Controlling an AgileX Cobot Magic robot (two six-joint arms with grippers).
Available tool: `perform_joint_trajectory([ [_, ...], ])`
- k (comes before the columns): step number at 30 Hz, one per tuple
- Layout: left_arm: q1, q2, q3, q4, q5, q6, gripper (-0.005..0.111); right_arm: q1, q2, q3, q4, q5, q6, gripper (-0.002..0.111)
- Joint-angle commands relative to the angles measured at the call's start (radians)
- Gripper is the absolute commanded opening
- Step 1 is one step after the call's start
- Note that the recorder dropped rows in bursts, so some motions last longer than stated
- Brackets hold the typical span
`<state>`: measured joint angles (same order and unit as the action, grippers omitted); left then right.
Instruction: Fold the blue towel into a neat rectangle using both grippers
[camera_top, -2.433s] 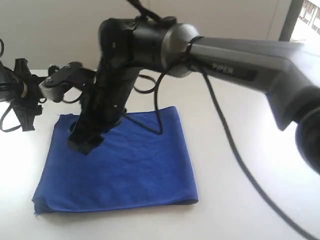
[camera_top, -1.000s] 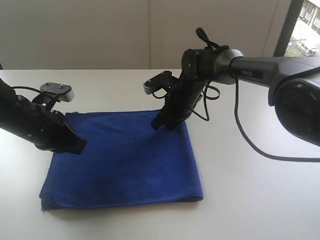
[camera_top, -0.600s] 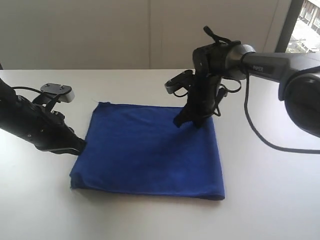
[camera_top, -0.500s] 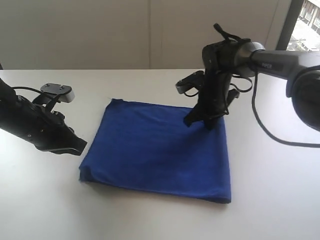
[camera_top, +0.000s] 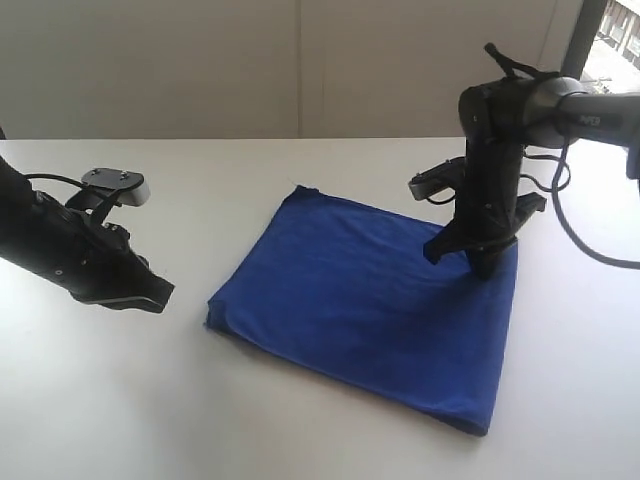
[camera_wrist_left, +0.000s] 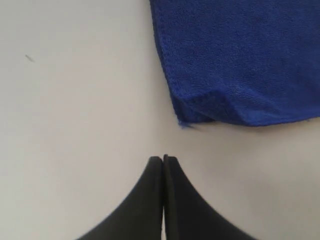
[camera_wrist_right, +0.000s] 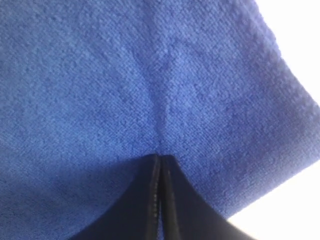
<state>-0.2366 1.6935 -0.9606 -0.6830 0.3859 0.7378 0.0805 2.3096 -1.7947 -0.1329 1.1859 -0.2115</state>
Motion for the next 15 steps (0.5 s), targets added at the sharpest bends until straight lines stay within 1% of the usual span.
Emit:
perform_joint_trajectory([
  [1,-0.007,-0.007,0.009,-0.014,0.026,-0.001,0.0,-0.012,-0.041,0.081,-0.002,0.035,-0.014,0.0],
  [5,-0.007,-0.007,0.009,-0.023,0.026,-0.001,0.0,-0.01,-0.16,0.094,0.007,0.035,-0.018,0.0],
  [8,-0.007,-0.007,0.009,-0.03,0.021,-0.001,0.0,-0.006,-0.238,0.094,0.055,0.035,-0.073,0.0],
  [9,-0.007,-0.007,0.009,-0.03,0.014,-0.001,0.0,0.0,-0.261,0.094,0.106,0.029,-0.101,0.0],
  [11,-0.007,-0.007,0.009,-0.03,0.005,0.001,0.0,0.02,-0.286,0.094,0.28,-0.008,-0.188,0.0],
  [13,-0.007,-0.007,0.009,-0.03,-0.005,0.001,0.0,0.058,-0.281,0.098,0.425,-0.016,-0.264,0.0],
  [15,-0.007,-0.007,0.009,-0.03,-0.017,0.001,0.0,0.12,-0.253,0.101,0.437,-0.028,-0.29,0.0],
])
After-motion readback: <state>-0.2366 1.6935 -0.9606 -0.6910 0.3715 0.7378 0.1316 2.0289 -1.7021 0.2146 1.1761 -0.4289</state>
